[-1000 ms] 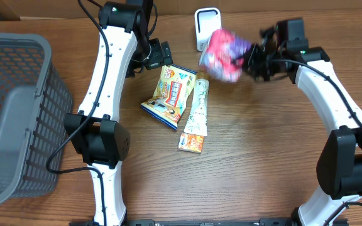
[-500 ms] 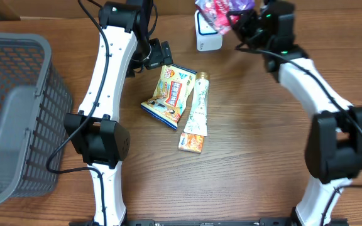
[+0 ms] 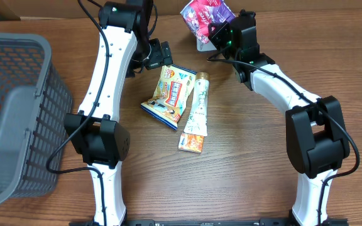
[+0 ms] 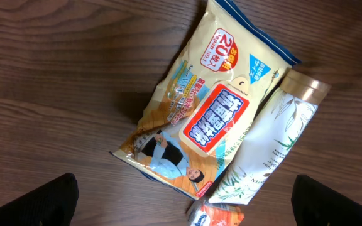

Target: Scan the item barcode

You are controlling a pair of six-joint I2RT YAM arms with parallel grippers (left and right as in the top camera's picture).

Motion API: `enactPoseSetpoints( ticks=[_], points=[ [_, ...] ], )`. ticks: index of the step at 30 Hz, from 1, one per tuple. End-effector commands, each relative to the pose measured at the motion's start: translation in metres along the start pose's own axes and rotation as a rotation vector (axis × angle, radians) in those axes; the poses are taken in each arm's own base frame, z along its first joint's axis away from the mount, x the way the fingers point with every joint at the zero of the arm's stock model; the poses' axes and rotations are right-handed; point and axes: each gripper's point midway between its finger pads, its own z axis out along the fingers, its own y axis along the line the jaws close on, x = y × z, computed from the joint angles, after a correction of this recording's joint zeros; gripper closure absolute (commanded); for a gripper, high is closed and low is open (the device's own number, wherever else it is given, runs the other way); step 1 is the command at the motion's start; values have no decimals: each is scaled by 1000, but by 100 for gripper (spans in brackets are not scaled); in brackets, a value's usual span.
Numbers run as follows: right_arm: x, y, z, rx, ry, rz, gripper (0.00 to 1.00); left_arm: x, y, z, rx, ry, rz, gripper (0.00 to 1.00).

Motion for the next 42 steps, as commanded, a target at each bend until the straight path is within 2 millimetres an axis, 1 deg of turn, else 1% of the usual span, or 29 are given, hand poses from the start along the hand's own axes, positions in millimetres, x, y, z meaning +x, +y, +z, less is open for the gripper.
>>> enactPoseSetpoints(
  ticks=[1,8,11,12,15,17,19,21,22,23,24,25,26,27,29,31,33,34,36,37,38,39,40,41,42],
  points=[
    [-17,4,-4,22,-78,2,96,0,1,-7,7,-13,-12,0],
    [-15,2,-4,29,-63,1,96,0,1,-7,7,-13,-12,0],
    [-25,7,-9,9,-67,6,96,0,1,-7,7,-13,-12,0],
    [-33,10,-12,0,-76,9,96,0,1,-7,7,-13,-12,0],
    [-65,18,-30,-29,-110,16,96,0,1,-7,7,-13,-12,0],
    [-93,20,-48,-40,-139,30,96,0,1,-7,7,-13,-12,0],
    [-126,16,-71,-34,-177,50,96,0,1,-7,7,-13,-12,0],
    [-156,4,-94,2,-220,75,96,0,1,-7,7,-13,-12,0],
    [-171,-5,-106,29,-242,91,96,0,1,-7,7,-13,-12,0],
    [-190,-20,-123,71,-271,117,96,0,1,-7,7,-13,-12,0],
    [-212,-44,-143,133,-302,155,96,0,1,-7,7,-13,-12,0],
    [-219,-55,-150,158,-313,171,96,0,1,-7,7,-13,-12,0],
    [-231,-76,-164,210,-330,204,96,0,1,-7,7,-13,-12,0],
    [-248,-121,-191,319,-353,279,96,0,1,-7,7,-13,-12,1],
    [-260,-177,-228,464,-379,381,96,0,1,-7,7,-13,-12,0],
    [-267,-225,-267,604,-423,471,96,0,1,-7,7,-13,-12,0],
    [-273,-261,-303,712,-460,521,96,0,1,-7,7,-13,-12,0],
    [-275,-275,-319,754,-471,522,96,0,1,-7,7,-13,-12,0],
    [-282,-303,-356,849,-509,523,96,0,1,-7,7,-13,-12,0],
    [-284,-313,-371,886,-524,524,96,0,1,-7,7,-13,-12,0],
    [-289,-331,-402,959,-563,519,96,0,1,-7,7,-13,-12,0],
    [-292,-338,-414,982,-579,516,93,0,1,-7,7,-13,-12,0],
    [-294,-342,-422,997,-592,517,90,0,1,-7,7,-13,-12,0],
    [-296,-347,-431,1007,-606,518,81,0,1,-7,7,-13,-12,0],
    [-298,-350,-439,1012,-615,518,67,0,1,-7,7,-13,-12,0]
  ],
)
